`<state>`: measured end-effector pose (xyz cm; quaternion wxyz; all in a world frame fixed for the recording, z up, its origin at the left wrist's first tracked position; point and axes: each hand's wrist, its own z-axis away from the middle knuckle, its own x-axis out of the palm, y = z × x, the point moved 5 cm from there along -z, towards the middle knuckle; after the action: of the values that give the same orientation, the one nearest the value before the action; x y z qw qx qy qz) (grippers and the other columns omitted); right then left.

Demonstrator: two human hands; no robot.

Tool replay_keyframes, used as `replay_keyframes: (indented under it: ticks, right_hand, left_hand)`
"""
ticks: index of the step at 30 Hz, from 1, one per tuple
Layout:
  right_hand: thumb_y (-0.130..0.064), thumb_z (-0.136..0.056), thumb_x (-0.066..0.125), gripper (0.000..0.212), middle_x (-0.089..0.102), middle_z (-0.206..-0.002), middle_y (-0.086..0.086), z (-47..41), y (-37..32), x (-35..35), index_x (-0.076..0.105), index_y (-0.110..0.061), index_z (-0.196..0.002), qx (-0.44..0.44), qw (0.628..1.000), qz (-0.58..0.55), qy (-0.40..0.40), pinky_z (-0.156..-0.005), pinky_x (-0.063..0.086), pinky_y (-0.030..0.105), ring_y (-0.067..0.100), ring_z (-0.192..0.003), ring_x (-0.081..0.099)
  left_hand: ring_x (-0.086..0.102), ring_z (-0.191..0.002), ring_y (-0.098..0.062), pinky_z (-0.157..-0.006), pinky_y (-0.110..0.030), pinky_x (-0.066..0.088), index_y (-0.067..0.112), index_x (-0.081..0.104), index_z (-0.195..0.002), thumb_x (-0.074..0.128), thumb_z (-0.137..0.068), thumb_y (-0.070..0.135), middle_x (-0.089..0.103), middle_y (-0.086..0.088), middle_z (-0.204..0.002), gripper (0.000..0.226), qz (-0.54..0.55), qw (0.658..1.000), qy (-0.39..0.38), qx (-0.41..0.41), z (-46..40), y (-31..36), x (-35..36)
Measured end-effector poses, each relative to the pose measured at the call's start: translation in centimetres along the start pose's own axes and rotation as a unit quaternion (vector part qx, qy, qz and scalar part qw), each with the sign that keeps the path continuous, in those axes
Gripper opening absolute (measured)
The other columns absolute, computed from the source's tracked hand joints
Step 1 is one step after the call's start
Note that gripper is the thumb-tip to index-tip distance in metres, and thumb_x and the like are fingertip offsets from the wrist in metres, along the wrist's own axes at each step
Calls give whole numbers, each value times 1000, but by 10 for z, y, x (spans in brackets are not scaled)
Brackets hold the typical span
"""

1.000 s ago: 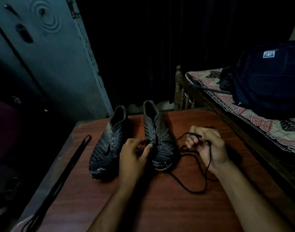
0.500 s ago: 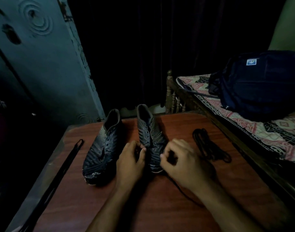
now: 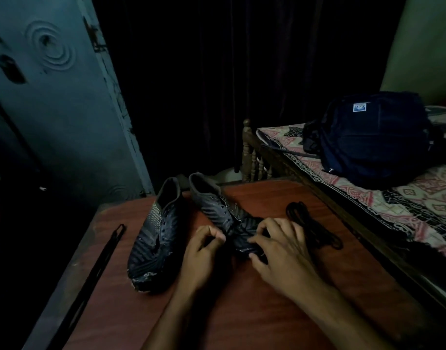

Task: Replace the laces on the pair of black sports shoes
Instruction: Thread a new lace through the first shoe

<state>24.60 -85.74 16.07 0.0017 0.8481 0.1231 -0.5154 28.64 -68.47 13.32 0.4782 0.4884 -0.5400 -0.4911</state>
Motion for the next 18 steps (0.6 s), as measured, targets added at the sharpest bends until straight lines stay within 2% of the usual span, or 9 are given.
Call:
replay_keyframes:
  ticks: [1, 3, 5, 7, 9, 11, 15, 18]
  right_hand:
    - [-43, -77, 75, 26, 52, -113, -11, 0, 2, -1, 73, -32, -100, 10, 1000, 3, 4, -103, 34, 41, 18, -114, 48]
    - [-33, -76, 80, 29, 53, -113, -10, 2, 4, -4, 70, -32, -103, 27, 999, 1, 20, -97, 42, 42, 19, -110, 50]
    - [-22, -76, 78, 38, 55, -110, -10, 2, -1, -7, 66, -32, -111, 24, 999, -19, 30, -87, 47, 37, 18, -102, 52]
    - [-23, -81, 74, 44, 56, -107, -13, -2, -8, -6, 60, -32, -123, 13, 997, -70, 12, -86, 49, 33, 14, -101, 53]
    - [-27, -85, 72, 40, 59, -104, -15, -8, -11, -2, 61, -34, -123, 18, 992, -123, -9, -86, 50, 30, 12, -101, 55]
    - [-29, -86, 70, 26, 60, -98, -16, -11, -10, -1, 66, -34, -111, 19, 990, -139, 10, -81, 50, 29, 12, -96, 57]
    - [-26, -84, 68, 11, 63, -88, -17, -8, -2, 0, 67, -34, -91, 37, 978, -193, 68, -71, 49, 34, 7, -83, 60]
    - [-32, -83, 64, 5, 64, -83, -20, 0, -1, 0, 69, -31, -85, 45, 954, -285, 83, -74, 50, 38, 0, -77, 59]
  left_hand:
    - [53, -70, -22, -60, -31, 45, 12, 59, -77, 58, -95, 2, 56, -8, -80, 20, 22, 1000, -19, -3, 0, 1, 2]
    - [51, -75, -20, -63, -27, 44, 13, 59, -75, 63, -89, 6, 55, -7, -88, 17, 56, 997, -60, 1, 0, 4, 7]
    - [49, -81, -22, -70, -31, 41, 14, 60, -72, 70, -77, 18, 53, -9, -93, 12, 83, 991, -103, 11, 1, 6, 12]
    - [49, -88, -26, -77, -39, 39, 12, 61, -74, 74, -73, 24, 54, -12, -97, 18, 104, 984, -147, 13, 3, 6, 16]
    - [53, -92, -27, -80, -38, 40, 9, 62, -76, 74, -74, 22, 56, -14, -100, 18, 115, 975, -192, 14, 6, 5, 20]
    - [55, -93, -26, -79, -37, 40, 8, 63, -76, 75, -73, 20, 56, -12, -100, 17, 120, 969, -215, 10, 9, 5, 22]
    - [56, -91, -28, -76, -35, 45, 6, 67, -81, 73, -76, 21, 56, -14, -100, 17, 111, 973, -200, 2, 7, 5, 22]
    - [62, -96, -25, -80, -32, 51, 7, 65, -102, 60, -88, 1, 61, -18, -106, 16, 66, 989, -136, 8, 1, -1, 19]
